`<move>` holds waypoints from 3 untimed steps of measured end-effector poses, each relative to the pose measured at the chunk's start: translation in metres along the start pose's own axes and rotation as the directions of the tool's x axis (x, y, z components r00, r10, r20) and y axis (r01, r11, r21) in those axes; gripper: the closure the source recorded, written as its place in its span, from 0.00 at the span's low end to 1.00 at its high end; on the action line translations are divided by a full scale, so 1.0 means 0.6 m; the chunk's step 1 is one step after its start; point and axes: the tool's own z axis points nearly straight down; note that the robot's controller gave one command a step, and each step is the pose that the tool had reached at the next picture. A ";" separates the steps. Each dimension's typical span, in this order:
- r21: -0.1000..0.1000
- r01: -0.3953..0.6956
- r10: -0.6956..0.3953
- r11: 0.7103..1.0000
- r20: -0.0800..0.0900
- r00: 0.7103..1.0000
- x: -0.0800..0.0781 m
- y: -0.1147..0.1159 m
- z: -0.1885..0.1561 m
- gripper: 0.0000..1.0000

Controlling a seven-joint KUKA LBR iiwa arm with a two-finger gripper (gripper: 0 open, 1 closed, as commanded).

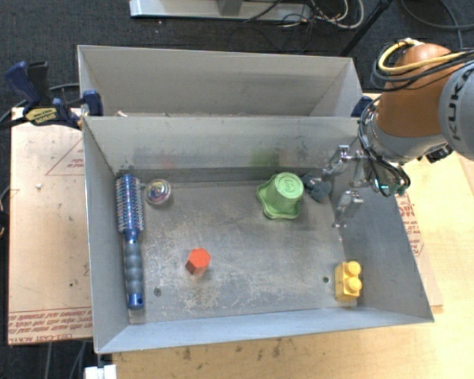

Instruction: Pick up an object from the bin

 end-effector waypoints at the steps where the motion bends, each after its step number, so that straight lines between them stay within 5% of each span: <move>1: -0.002 -0.221 0.221 0.975 0.010 0.975 -0.037 0.011 0.112 0.00; 2: -0.002 -0.316 0.316 0.949 0.012 0.949 -0.035 -0.018 0.064 0.00; 3: -0.004 -0.463 0.463 0.886 0.009 0.886 -0.037 0.000 0.057 0.00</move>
Offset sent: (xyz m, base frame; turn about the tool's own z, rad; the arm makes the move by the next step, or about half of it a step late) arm 0.0194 0.0063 -0.0702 0.2242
